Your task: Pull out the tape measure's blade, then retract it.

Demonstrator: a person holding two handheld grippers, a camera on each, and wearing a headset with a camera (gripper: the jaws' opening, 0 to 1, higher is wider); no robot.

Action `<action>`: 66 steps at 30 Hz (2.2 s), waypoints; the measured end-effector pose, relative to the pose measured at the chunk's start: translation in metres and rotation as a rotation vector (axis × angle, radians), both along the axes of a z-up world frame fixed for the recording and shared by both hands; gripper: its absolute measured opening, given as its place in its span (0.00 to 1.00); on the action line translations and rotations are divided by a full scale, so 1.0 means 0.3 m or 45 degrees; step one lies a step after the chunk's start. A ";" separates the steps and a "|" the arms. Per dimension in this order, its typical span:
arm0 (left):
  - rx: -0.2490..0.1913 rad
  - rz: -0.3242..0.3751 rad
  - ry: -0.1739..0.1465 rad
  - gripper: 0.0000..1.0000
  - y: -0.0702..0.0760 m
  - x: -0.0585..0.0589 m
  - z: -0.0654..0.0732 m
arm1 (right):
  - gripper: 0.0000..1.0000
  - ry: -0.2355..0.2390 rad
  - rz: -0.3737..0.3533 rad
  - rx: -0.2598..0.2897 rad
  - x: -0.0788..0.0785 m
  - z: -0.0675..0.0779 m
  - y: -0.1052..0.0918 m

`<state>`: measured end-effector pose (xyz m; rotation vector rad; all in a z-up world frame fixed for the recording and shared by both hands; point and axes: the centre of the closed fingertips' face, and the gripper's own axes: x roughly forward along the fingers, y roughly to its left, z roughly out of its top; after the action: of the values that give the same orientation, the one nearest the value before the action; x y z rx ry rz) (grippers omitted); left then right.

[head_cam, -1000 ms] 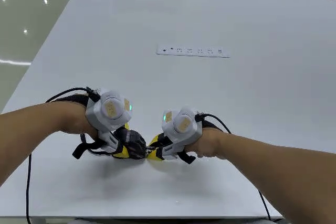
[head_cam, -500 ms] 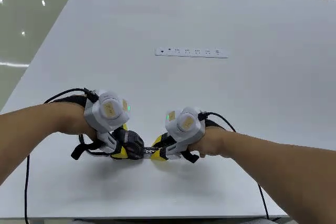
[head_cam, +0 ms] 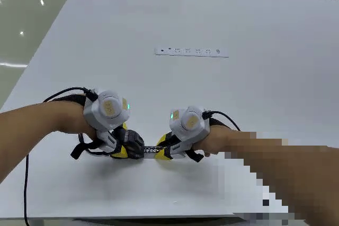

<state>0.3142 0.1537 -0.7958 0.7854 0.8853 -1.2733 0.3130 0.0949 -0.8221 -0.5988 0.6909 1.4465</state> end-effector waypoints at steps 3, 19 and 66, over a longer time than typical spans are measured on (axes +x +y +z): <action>0.000 0.003 -0.002 0.33 -0.001 -0.003 0.003 | 0.13 -0.001 -0.001 -0.005 0.003 -0.002 -0.005; -0.003 0.006 -0.003 0.33 0.001 -0.004 0.005 | 0.13 -0.002 -0.007 -0.017 0.007 -0.009 -0.029; -0.004 0.018 -0.005 0.33 -0.001 0.006 -0.003 | 0.13 0.009 -0.046 -0.072 0.016 -0.016 -0.152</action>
<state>0.3158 0.1534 -0.7967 0.7779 0.8840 -1.2603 0.3179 0.0492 -0.8267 -0.6224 0.7466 1.4002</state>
